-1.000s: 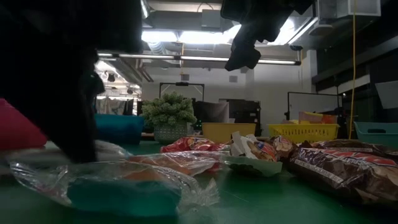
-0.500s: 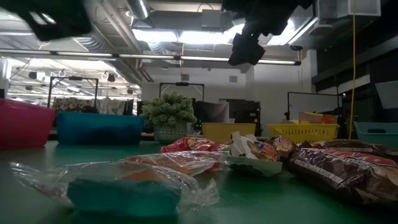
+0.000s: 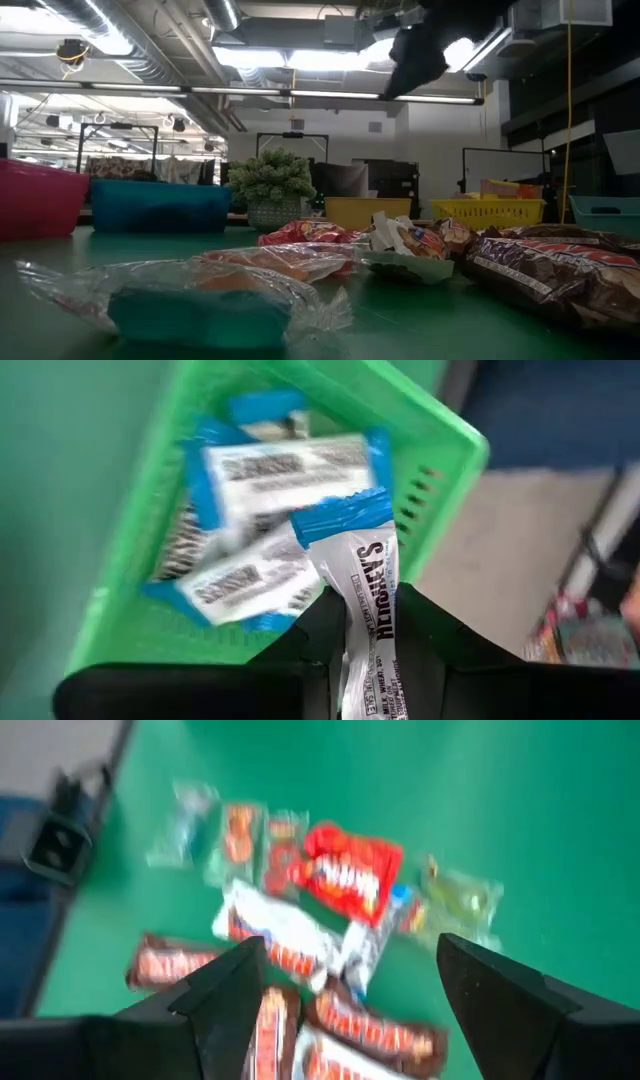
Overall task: Sort candy
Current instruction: Put the white-blue chocolate into the green bin, then put the brown chocolate into the red bin
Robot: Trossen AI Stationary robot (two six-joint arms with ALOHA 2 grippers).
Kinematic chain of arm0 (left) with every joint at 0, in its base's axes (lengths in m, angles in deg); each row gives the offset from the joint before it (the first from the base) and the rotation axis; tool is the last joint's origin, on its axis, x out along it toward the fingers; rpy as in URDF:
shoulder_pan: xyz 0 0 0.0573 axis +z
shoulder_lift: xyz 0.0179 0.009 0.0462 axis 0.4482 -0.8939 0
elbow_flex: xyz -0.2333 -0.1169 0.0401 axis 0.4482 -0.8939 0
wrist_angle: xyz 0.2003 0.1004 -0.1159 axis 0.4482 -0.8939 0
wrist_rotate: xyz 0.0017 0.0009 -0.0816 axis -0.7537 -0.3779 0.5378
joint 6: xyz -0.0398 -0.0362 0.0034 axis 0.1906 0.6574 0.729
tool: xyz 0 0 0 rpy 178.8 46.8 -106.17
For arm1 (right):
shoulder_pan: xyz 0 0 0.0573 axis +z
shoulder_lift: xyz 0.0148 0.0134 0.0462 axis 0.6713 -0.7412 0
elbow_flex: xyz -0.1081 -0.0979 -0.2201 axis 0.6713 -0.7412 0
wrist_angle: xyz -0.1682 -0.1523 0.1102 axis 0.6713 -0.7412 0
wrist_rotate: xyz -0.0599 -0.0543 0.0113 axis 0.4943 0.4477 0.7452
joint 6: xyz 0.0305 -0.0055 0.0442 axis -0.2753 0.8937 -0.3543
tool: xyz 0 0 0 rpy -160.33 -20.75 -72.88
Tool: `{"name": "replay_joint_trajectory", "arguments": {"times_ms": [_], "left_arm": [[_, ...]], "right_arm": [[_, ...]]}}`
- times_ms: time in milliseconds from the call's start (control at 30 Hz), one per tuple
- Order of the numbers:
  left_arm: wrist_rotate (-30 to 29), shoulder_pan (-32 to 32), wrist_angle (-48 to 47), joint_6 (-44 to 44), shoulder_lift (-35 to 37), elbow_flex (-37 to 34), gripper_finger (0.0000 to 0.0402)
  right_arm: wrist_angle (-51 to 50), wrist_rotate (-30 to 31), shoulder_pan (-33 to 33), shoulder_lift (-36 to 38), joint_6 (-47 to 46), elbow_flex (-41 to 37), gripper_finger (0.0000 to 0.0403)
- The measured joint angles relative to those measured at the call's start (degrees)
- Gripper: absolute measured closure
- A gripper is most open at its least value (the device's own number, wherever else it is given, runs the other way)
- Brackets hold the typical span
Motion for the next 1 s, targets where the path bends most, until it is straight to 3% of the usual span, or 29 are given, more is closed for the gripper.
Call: {"name": "replay_joint_trajectory", "arguments": {"times_ms": [167, 433, 633, 1000], "left_arm": [[-1.9, -0.5, -1.2, 8.1, 0.0, 0.0, 0.0340], [-1.9, -0.5, -1.2, 12.9, 0.0, 0.0, 0.0280], [-2.5, -0.5, -0.9, 14.1, 0.0, 0.0, 0.0244], [-7.0, 0.0, -0.3, 13.8, 0.0, 0.0, 0.0240]], "right_arm": [[-8.4, 6.0, 2.0, 0.0, -0.9, 0.0, 0.0109], [-12.2, 13.1, 2.7, 0.0, 4.7, 0.0, 0.0109], [-11.3, 13.2, 2.6, -2.0, 17.4, 0.0, 0.0109], [-9.3, 11.8, 2.6, -11.8, 33.0, 0.0, 0.0109]]}}
